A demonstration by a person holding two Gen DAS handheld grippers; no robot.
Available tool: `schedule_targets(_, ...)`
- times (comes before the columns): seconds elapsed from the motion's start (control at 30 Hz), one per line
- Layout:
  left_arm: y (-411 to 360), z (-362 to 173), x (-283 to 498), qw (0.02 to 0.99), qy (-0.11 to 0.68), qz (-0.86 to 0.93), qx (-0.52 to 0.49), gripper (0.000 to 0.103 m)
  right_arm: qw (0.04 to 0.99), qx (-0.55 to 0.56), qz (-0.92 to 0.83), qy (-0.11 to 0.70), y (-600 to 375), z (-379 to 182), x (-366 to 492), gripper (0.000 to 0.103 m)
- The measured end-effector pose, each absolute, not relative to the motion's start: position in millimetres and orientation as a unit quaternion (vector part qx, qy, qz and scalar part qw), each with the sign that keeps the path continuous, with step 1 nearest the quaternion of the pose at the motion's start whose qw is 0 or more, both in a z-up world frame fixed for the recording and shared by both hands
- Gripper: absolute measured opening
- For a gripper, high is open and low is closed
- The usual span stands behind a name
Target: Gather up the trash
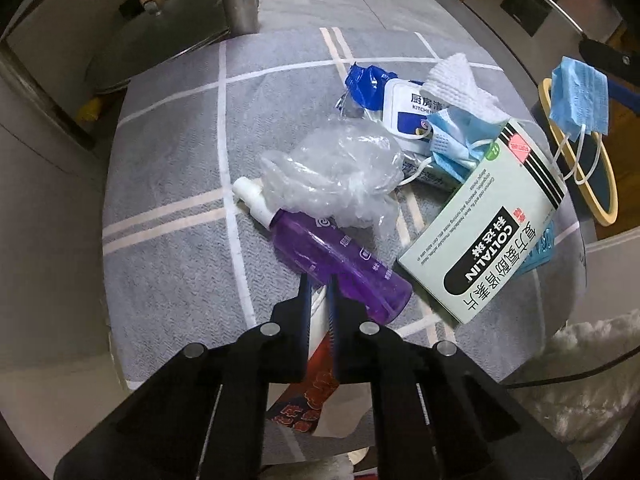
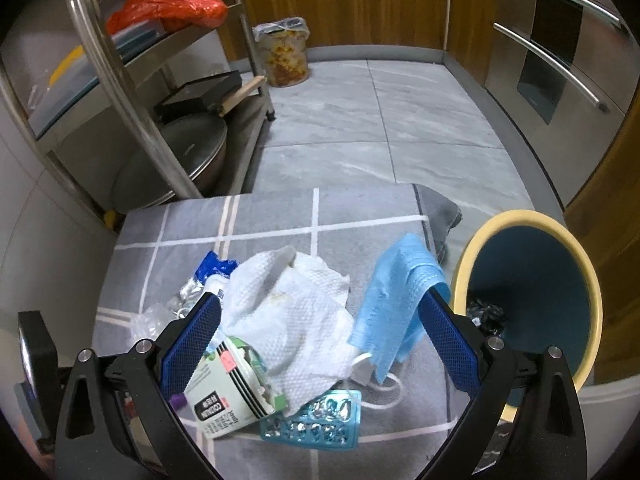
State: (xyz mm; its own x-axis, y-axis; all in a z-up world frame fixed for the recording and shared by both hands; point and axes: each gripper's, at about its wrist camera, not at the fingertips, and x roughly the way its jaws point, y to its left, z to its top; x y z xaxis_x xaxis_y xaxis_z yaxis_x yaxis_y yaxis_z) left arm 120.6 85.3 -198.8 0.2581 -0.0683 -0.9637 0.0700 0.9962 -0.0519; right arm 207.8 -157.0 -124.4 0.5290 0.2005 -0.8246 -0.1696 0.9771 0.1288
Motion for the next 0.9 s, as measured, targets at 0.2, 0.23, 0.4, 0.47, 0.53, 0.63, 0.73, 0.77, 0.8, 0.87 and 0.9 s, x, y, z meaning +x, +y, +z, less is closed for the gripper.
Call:
schedule_targets(0.2,94,-174,112,0.815,0.578,-0.025,-0.022,0.018,0.873,0.016,0.113,0.475,-155,-124,210,0.098)
schedule_targets(0.23,92,-169,106,0.819,0.573,-0.019,-0.027,0.041,0.872,0.017,0.114,0.475,-154,-123,210,0.098)
schedule_targets(0.4,72,-165,84,0.83,0.557,-0.019,-0.012,0.085,0.87,0.034,0.126,0.475,-155,-119,207,0.098)
schedule_targets(0.47,67,-179,82,0.816,0.577,-0.017,0.015,0.086,0.869,0.04,0.13,0.476,-157,-118,204,0.098)
schedule_targets(0.53,65,-191,78,0.804,0.593,-0.018,0.032,0.086,0.868,0.045,0.133,0.477,-159,-116,200,0.098)
schedule_targets(0.63,62,-205,75,0.791,0.608,-0.006,0.062,0.09,0.868,0.055,0.132,0.475,-167,-114,195,0.098)
schedule_targets(0.73,62,-215,73,0.783,0.618,0.001,0.071,0.091,0.87,0.064,0.123,0.474,-177,-113,191,0.098)
schedule_targets(0.77,63,-219,73,0.777,0.625,0.0,0.072,0.091,0.87,0.066,0.12,0.474,-179,-113,190,0.098)
schedule_targets(0.8,63,-222,73,0.773,0.63,0.0,0.073,0.09,0.869,0.07,0.115,0.476,-183,-114,189,0.098)
schedule_targets(0.87,64,-223,73,0.771,0.633,0.0,0.073,0.089,0.868,0.076,0.109,0.479,-189,-116,189,0.098)
schedule_targets(0.9,63,-223,73,0.772,0.632,-0.001,0.072,0.088,0.866,0.081,0.104,0.482,-192,-117,189,0.098)
